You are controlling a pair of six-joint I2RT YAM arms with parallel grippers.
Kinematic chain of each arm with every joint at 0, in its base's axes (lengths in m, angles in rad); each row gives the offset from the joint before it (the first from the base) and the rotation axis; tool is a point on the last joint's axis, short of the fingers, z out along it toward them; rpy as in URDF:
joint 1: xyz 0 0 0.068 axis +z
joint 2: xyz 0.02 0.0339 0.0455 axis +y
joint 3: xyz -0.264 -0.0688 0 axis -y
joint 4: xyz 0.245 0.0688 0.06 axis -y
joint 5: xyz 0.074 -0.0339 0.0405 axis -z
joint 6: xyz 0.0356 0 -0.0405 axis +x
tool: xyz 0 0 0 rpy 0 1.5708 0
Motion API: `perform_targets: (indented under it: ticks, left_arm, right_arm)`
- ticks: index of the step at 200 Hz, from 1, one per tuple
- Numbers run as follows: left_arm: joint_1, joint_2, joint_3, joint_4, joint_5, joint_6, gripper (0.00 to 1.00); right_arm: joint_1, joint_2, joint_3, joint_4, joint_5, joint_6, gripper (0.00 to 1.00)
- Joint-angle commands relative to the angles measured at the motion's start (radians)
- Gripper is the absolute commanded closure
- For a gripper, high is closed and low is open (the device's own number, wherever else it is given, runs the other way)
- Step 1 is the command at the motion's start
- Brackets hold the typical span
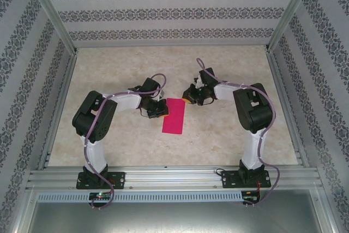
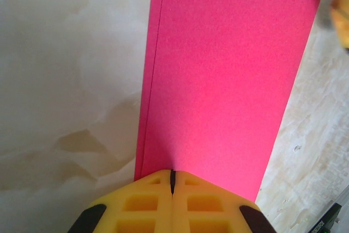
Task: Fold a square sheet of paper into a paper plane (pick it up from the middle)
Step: Fold the square sheet of paper in half at the center of the table.
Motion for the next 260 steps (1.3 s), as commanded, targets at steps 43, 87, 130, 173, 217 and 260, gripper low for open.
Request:
perform_targets:
  ticks: [43, 87, 130, 173, 217, 260]
  left_arm:
    - [-0.013, 0.033, -0.032, -0.095, -0.055, 0.025, 1.0]
    - [-0.014, 0.033, -0.033, -0.097, -0.056, 0.025, 1.0]
    - [-0.013, 0.032, -0.031, -0.1, -0.058, 0.028, 1.0]
    - [-0.013, 0.031, -0.029, -0.101, -0.056, 0.028, 1.0]
    - [-0.014, 0.028, -0.033, -0.102, -0.057, 0.03, 1.0]
    - [-0.013, 0.027, -0.031, -0.101, -0.057, 0.028, 1.0]
  right_arm:
    - [-0.004, -0.008, -0.03, 0.007, 0.008, -0.001, 0.9]
    - [0.013, -0.16, -0.037, -0.059, 0.025, -0.014, 0.9]
    - [0.079, -0.209, -0.127, -0.032, 0.059, -0.002, 0.9]
    - [0.111, -0.152, -0.206, 0.059, 0.061, 0.031, 0.9]
    - [0.116, -0.137, -0.253, 0.091, 0.06, 0.04, 0.9]
    - [0.138, -0.239, -0.249, 0.056, 0.053, 0.023, 0.9]
